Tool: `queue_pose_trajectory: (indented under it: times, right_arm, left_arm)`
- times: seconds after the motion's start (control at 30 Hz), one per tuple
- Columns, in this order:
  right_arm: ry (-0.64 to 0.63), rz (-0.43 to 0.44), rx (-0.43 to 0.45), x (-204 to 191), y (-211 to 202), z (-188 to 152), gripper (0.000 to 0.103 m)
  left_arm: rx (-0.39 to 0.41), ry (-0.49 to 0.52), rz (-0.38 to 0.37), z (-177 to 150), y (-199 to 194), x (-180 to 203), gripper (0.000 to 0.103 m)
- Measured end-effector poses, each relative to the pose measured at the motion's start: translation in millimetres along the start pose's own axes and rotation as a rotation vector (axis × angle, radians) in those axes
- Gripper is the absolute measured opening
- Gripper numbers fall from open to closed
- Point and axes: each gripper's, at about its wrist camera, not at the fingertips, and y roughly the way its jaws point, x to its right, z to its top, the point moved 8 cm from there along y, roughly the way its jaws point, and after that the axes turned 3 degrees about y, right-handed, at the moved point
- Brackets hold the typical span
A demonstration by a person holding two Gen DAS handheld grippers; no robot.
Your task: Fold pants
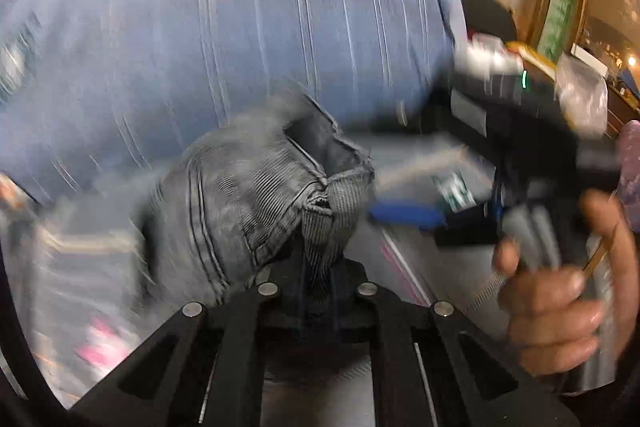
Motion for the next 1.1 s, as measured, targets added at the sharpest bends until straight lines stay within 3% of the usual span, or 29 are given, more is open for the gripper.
queue_pose_trajectory:
  times: [0.03, 0.1, 0.2, 0.43, 0.5, 0.53, 0.6, 0.7, 0.77, 0.83, 0.9, 0.97, 1.0, 1.03, 1.07, 1.1]
  right_arm:
    - [0.012, -0.011, -0.001, 4.3, 2.1, 2.3, 0.084]
    - [0.028, -0.025, 0.001, 10.2, 5.0, 4.9, 0.084]
    - [0.0, -0.061, -0.017, 11.8, 10.2, 1.8, 0.084]
    - [-0.206, -0.25, -0.111, 4.0, 49.0, -23.6, 0.082]
    - [-0.223, -0.297, -0.129, 10.6, 60.3, -28.5, 0.041]
    - [-0.233, -0.325, -0.127, 13.7, 62.9, -30.0, 0.032]
    - [-0.26, -0.326, -0.101, 7.1, 55.1, -32.7, 0.026]
    - [-0.369, -0.311, -0.04, -23.6, 28.6, -38.8, 0.025]
    - [-0.388, -0.368, -0.019, -22.6, 20.5, -37.9, 0.028]
    - [-0.355, -0.483, -0.036, 5.0, 23.6, -32.7, 0.038]
    - [-0.281, -0.582, -0.116, 41.8, 33.4, -33.5, 0.05]
    - [-0.185, -0.517, -0.118, 50.8, 30.9, -28.6, 0.054]
    - [-0.16, -0.479, -0.104, 47.4, 25.9, -24.8, 0.067]
    - [-0.158, -0.444, -0.076, 40.7, 19.0, -20.3, 0.075]
    - [-0.165, -0.429, -0.046, 34.9, 11.9, -16.6, 0.084]
    - [-0.174, -0.426, -0.017, 30.0, 5.1, -13.2, 0.084]
  left_arm:
    - [-0.063, -0.051, -0.047, -13.5, 20.2, -2.1, 0.009]
    - [-0.093, -0.11, -0.105, -24.6, 33.1, -5.7, 0.01]
    - [-0.041, -0.089, -0.119, -22.3, 23.2, -4.6, 0.011]
    - [-0.015, -0.098, -0.145, -26.5, 16.2, -1.6, 0.008]
    - [-0.001, -0.092, -0.144, -25.0, 13.6, -5.6, 0.008]
    - [-0.001, -0.114, -0.158, -24.8, 9.6, -5.3, 0.008]
    - [0.02, -0.12, -0.185, -22.0, -1.8, -0.6, 0.008]
    - [0.091, -0.059, -0.2, -15.0, -31.5, 14.1, 0.012]
    - [0.059, -0.047, -0.269, -15.2, -38.1, 22.9, 0.031]
    - [0.022, -0.045, -0.36, -12.9, -47.2, 24.6, 0.033]
    - [0.061, -0.081, -0.343, -0.2, -65.5, 5.7, 0.04]
    - [0.084, -0.147, -0.312, 10.6, -77.8, -24.8, 0.054]
    - [0.096, -0.189, -0.326, 12.5, -82.5, -38.3, 0.059]
    - [0.102, -0.243, -0.324, 13.2, -84.2, -55.7, 0.07]
    - [0.096, -0.314, -0.302, 10.4, -81.3, -77.9, 0.073]
    - [0.069, -0.375, -0.291, 4.7, -73.2, -96.8, 0.073]
